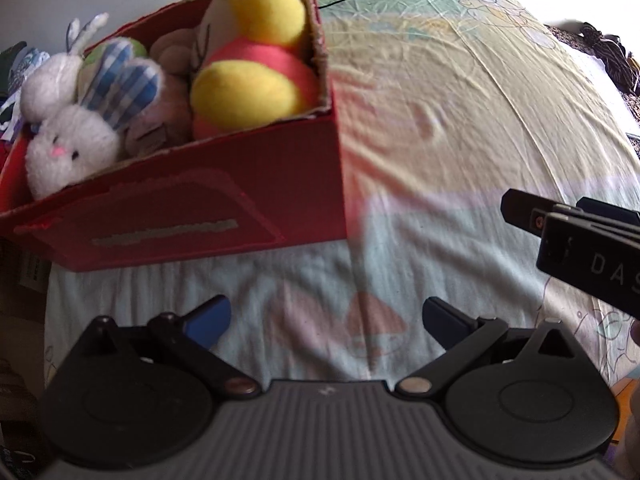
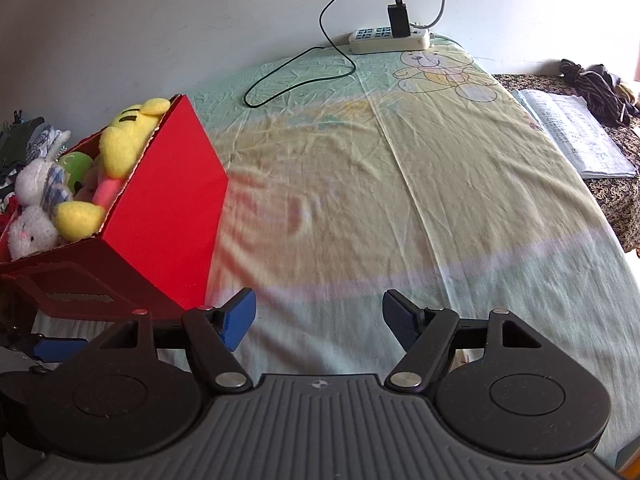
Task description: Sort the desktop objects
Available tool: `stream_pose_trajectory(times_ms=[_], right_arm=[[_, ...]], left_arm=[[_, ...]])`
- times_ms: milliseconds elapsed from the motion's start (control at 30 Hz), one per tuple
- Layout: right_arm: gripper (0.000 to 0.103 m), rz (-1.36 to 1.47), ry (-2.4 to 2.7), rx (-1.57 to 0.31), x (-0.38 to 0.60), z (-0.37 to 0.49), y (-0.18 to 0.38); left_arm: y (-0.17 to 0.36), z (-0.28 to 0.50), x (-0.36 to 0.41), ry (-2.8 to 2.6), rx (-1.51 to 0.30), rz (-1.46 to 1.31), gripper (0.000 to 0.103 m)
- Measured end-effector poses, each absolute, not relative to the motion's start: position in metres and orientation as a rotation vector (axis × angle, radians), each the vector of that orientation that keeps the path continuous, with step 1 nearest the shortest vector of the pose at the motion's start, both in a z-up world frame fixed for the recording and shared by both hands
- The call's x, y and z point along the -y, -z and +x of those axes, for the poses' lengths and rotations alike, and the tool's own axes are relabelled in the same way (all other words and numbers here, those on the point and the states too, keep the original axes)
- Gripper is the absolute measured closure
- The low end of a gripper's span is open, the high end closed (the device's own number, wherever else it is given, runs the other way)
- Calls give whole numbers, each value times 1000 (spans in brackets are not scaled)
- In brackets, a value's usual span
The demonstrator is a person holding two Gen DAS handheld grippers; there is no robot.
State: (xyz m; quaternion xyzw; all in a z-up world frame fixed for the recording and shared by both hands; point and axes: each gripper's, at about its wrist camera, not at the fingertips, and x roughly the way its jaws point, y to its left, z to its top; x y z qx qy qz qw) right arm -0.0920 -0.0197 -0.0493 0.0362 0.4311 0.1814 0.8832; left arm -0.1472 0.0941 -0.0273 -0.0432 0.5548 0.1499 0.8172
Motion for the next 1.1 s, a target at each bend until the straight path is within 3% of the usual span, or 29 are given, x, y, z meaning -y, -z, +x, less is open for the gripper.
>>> stream_pose_trajectory(times_ms=[467,1100], right_arm=[[30,14,-435,-932,-60,-117,29],[25,78,-349,-901,-129,-113,-59]], left_arm=[[9,-184,-168,-334,-1170,-113,1],[-86,-173,-255,-383,-1061,8,1]])
